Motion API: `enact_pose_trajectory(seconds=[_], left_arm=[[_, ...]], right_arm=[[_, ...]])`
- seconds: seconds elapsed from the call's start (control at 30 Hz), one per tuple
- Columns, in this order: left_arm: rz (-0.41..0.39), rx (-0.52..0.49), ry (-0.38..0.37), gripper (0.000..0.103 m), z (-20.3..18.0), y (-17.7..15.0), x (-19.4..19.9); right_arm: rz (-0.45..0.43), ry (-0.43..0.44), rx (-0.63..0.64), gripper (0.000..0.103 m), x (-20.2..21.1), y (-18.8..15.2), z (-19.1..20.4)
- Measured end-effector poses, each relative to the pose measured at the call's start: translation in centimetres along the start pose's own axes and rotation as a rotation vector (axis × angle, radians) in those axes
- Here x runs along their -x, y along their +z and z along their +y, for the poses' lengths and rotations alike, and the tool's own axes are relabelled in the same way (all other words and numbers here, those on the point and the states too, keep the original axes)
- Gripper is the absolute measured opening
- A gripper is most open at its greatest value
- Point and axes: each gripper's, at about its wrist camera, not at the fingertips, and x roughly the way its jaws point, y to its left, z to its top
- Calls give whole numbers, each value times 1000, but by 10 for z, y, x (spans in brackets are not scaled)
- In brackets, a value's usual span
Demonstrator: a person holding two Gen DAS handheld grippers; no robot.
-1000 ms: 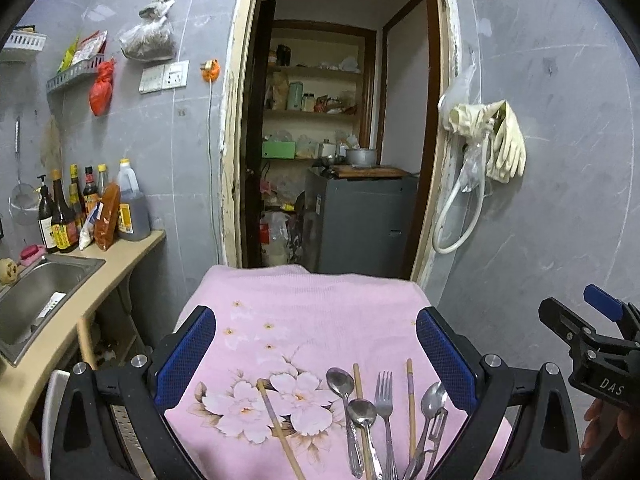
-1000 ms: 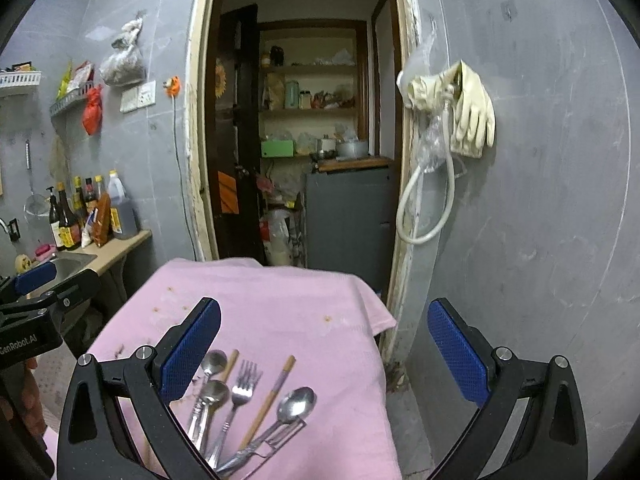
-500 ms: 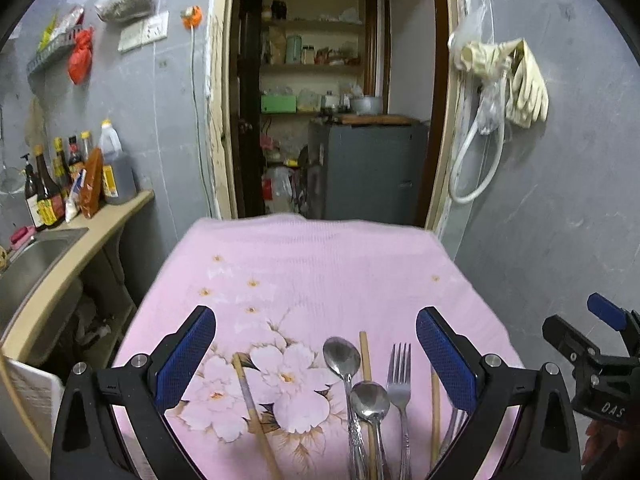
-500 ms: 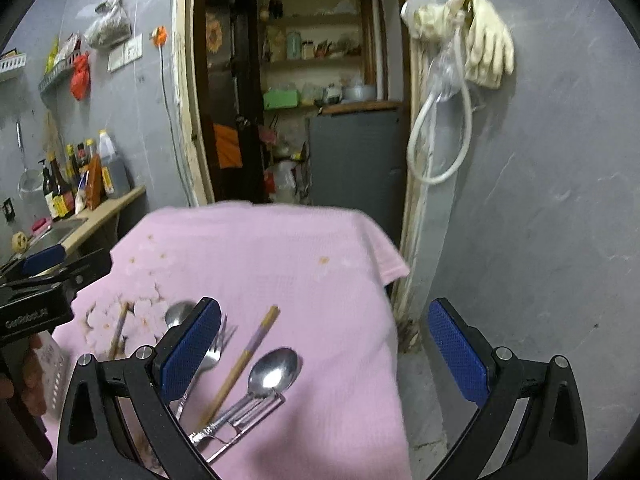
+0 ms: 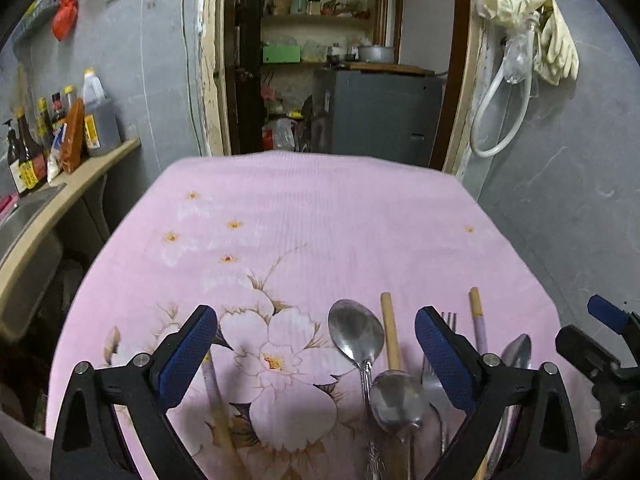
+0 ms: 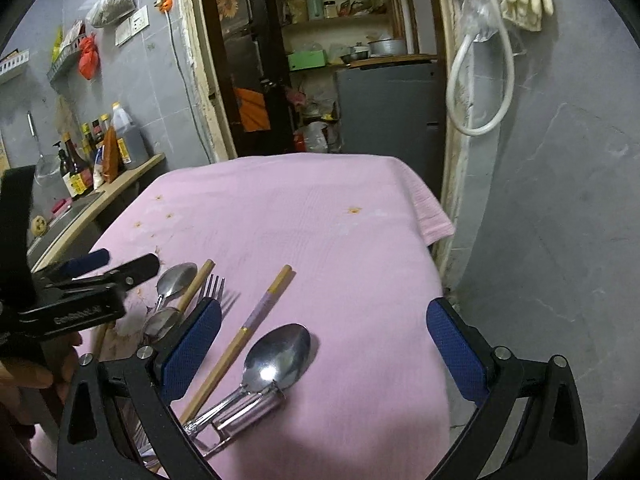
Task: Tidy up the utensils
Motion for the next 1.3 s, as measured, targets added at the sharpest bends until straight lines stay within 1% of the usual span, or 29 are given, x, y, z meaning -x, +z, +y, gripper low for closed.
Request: enact_pose_trajectory(seconds=[0.03,0.07,0.13,0.27,0.33,0.37,0.4,0.43,0.47,0.5,0.57,0.6,0.63,0.67,0.73,0.8,0.87,0.9,1.0,1.1,1.2,1.3], left_arm=[[15,3,-13,94,0,0,-5],[25,6,-21,91,0,0,-8],[63,16,-46,87,1,1,-17],[121,52,-105,71,3,1,-32],[144,66,-126,64,4,1,-39],[157,71,-137,59,5,1,-42],[176,79,-152,56,5,1,-45],[174,79,-154,55,5,1,-46],[178,80,-162,51,3,1,-46],[188,83,-175,49,3,1,-47],[204,95,-195,41,6,3,-49],[213,104,-203,39,7,4,-50],[223,116,-216,33,8,4,-51],[240,134,-241,27,10,5,-53],[267,158,-265,23,11,7,-56],[284,163,-272,21,10,9,-58],[292,169,-289,10,10,10,-56],[292,174,-297,7,10,11,-55],[281,158,-293,4,8,13,-47],[258,156,-302,4,9,15,-35],[206,167,-298,4,13,20,-16],[139,188,-307,4,18,27,7]], right_arm=[[16,14,1,84,-4,0,0],[39,29,1,79,-9,0,0],[76,53,-2,65,-17,-2,0],[132,96,-4,52,-31,-7,1],[154,118,-10,42,-36,-9,1],[162,127,-14,41,-38,-10,1],[169,135,-18,38,-40,-11,1],[179,147,-26,35,-43,-12,0],[187,154,-32,34,-44,-13,0],[194,161,-37,32,-45,-14,-2],[207,181,-49,28,-48,-16,-3],[212,189,-54,24,-48,-17,-3],[217,194,-57,20,-49,-18,-3],[221,200,-59,18,-49,-19,-3],[229,205,-61,14,-51,-19,-2],[236,209,-67,11,-52,-19,-1],[234,230,-80,8,-50,-20,-6],[235,239,-92,6,-49,-20,-6],[232,257,-119,4,-45,-19,-7],[213,252,-124,3,-35,-16,-2],[173,240,-109,2,-19,-8,4],[109,195,-67,2,6,3,18]])
